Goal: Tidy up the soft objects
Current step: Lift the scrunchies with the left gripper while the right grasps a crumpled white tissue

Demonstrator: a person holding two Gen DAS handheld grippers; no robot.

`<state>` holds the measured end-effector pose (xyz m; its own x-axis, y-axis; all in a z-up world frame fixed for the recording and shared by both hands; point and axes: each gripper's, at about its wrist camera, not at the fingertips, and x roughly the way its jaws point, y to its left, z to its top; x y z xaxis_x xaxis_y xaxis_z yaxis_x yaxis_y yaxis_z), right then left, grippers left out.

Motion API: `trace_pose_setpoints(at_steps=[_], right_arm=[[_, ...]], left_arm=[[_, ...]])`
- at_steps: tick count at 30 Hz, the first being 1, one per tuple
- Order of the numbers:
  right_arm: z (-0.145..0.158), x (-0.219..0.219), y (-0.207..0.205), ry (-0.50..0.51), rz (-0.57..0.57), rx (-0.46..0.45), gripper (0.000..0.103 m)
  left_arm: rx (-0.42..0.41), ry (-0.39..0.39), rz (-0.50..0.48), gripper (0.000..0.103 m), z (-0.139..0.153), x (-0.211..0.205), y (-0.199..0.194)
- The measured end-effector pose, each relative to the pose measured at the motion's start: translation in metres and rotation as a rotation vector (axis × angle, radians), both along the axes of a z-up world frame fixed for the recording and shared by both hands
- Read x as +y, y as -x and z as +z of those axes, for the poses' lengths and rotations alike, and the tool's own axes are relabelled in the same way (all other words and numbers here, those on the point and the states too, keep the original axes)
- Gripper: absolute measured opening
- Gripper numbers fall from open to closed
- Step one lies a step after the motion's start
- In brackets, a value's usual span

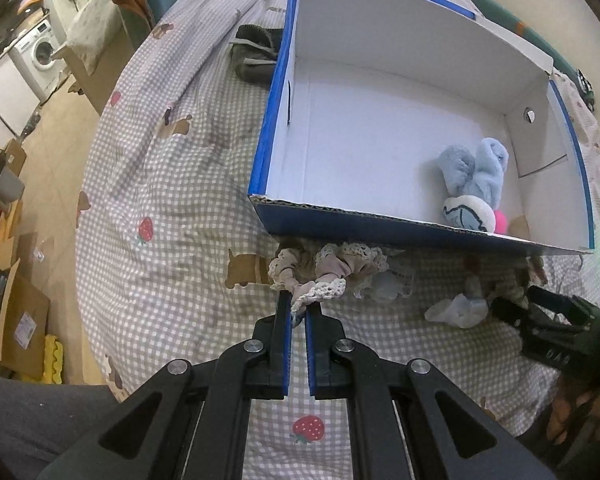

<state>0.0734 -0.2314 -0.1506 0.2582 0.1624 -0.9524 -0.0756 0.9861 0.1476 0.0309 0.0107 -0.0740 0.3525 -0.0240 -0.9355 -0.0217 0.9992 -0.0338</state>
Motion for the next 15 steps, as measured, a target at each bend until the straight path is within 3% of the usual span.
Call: trace_pose_setpoints(at_steps=[2,4,6,8,10,15], right_arm=[[-0.004,0.007,0.0,0.02,0.024,0.006,0.079],[-0.008,0.012,-0.001,0.032,0.044,0.019,0.056],[-0.011,0.015,-0.001,0.031,0.053,0.027,0.039],[-0.012,0.015,0.001,0.026,0.054,0.025,0.035],[-0.01,0.016,0.002,0.025,0.058,0.013,0.021],[0.0,0.019,0.011,0.011,0.065,-0.025,0.009]], left_arm=[[0.001,0.002,0.003,0.006,0.0,0.0,0.0],[-0.001,0.0,0.001,0.006,-0.001,0.0,0.0],[-0.004,-0.003,0.0,0.006,-0.001,0.001,0.001],[-0.01,-0.008,0.002,0.006,0.001,0.001,0.002],[-0.014,-0.014,0.008,0.006,0.002,0.003,0.003],[-0.009,-0.023,0.022,0.006,0.0,0.007,0.005]])
